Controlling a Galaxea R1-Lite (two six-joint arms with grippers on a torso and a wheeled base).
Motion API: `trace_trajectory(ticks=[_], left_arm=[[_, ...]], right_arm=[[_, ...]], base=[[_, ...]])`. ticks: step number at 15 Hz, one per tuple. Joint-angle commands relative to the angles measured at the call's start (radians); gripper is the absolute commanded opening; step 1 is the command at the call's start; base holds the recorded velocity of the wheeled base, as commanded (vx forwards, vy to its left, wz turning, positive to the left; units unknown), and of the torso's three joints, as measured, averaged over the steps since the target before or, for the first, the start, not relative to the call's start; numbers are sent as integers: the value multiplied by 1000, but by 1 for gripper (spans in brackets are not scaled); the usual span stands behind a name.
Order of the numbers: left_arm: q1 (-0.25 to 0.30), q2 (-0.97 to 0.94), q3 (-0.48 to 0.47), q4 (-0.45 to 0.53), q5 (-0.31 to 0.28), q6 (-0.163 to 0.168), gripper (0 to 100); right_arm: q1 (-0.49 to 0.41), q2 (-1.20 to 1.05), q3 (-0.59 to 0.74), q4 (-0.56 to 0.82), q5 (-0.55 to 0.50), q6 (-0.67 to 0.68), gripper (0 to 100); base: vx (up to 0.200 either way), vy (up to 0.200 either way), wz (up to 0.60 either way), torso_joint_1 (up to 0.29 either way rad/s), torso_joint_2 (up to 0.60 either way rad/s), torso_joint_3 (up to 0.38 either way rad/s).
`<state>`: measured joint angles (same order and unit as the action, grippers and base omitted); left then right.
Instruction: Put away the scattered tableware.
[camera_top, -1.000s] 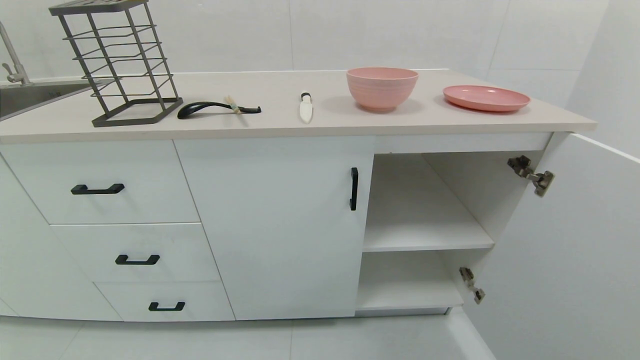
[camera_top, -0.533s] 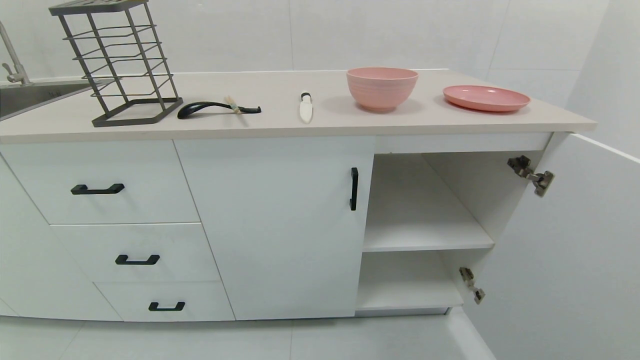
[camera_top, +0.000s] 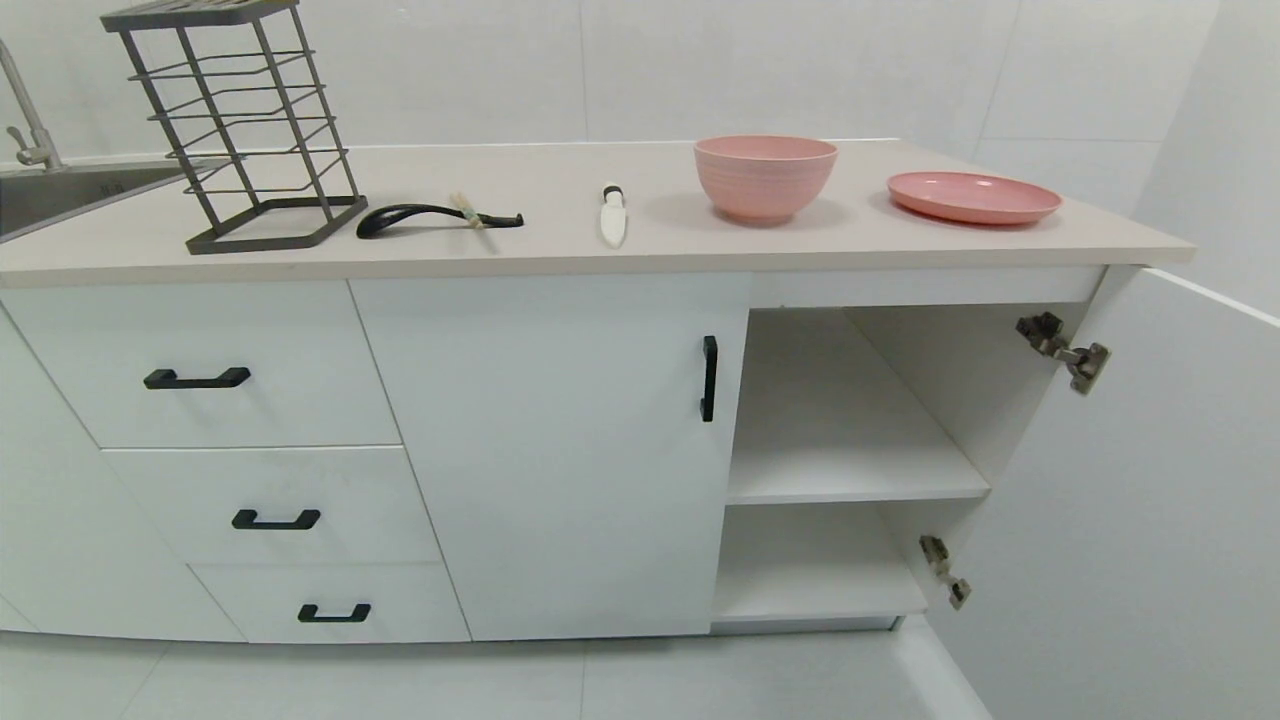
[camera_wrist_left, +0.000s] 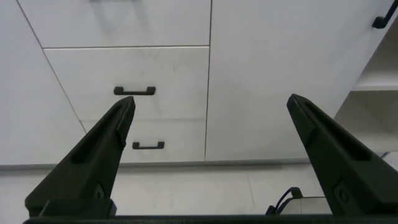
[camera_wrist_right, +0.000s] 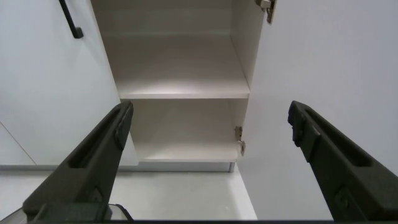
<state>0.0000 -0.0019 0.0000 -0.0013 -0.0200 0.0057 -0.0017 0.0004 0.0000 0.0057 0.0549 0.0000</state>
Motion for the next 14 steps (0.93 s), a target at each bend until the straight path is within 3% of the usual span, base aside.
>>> trace_trajectory(ticks=[1, 3, 6, 14], left_arm=[[0, 2, 0, 0, 0, -1, 100], [0, 2, 0, 1, 0, -3, 100], [0, 2, 0, 0, 3, -1, 100], [0, 2, 0, 0, 5, -4, 100]], right_arm=[[0, 0, 0, 0, 0, 0, 100], [0, 0, 0, 0, 0, 0, 100], [0, 0, 0, 0, 0, 0, 100], [0, 0, 0, 0, -6, -2, 100]], base=[[0, -200, 0, -2, -2, 2], [0, -200, 0, 12, 2, -2], [0, -200, -600, 7, -2, -1], [0, 0, 0, 29, -45, -8]])
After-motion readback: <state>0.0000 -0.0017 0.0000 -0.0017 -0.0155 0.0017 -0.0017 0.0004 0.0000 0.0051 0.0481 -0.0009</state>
